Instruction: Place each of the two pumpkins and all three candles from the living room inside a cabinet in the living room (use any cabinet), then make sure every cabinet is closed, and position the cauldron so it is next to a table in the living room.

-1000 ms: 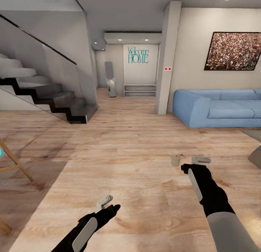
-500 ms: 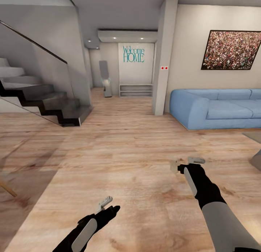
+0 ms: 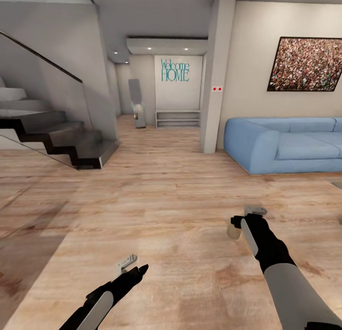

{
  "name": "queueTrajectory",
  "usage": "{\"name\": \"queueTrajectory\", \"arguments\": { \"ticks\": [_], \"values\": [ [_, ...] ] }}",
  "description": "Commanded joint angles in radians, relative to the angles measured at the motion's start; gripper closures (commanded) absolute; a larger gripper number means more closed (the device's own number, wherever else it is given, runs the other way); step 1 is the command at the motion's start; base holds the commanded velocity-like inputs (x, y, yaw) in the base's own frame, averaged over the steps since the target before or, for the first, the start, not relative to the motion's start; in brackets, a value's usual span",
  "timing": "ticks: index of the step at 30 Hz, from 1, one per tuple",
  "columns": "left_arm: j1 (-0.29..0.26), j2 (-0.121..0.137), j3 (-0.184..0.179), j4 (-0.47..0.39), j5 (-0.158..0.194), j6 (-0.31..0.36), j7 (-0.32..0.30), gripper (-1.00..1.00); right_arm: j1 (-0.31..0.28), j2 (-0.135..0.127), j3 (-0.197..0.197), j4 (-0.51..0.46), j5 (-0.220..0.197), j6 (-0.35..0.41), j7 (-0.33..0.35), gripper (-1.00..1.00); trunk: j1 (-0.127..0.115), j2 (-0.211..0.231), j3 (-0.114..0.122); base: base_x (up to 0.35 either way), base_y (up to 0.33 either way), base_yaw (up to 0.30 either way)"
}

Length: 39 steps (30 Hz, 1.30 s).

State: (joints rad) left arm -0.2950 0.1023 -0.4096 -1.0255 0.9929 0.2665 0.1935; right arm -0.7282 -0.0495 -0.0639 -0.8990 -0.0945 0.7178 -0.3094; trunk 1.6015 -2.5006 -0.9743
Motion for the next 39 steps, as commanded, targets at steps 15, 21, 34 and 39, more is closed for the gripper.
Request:
{"name": "queueTrajectory", "arguments": {
  "ticks": [15,21,34,39],
  "values": [
    [0.0,0.005,-0.003,0.002,0.009,0.002,0.012,-1.0,0.0,-0.043,-0.002,0.059,-0.007,0.004,0.184,-1.0,0.0,0.0,-0.001,0.339,-0.074,0.0],
    [0.0,0.005,-0.003,0.003,0.01,0.002,0.03,-1.0,0.0,-0.041,0.004,0.159,-0.002,0.001,0.183,-1.0,0.0,0.0,-0.001,0.339,-0.147,0.0],
    [0.0,0.006,-0.003,0.004,0.01,0.002,0.036,-1.0,0.001,-0.048,0.003,0.22,-0.009,-0.013,0.194,-1.0,0.0,0.0,-0.001,0.318,-0.192,0.0],
    [0.0,0.007,-0.003,0.004,0.01,0.002,0.037,-1.0,0.001,-0.051,-0.005,0.292,-0.016,-0.053,0.196,-1.0,0.0,0.0,-0.001,0.31,-0.211,0.0]
  ]
}}
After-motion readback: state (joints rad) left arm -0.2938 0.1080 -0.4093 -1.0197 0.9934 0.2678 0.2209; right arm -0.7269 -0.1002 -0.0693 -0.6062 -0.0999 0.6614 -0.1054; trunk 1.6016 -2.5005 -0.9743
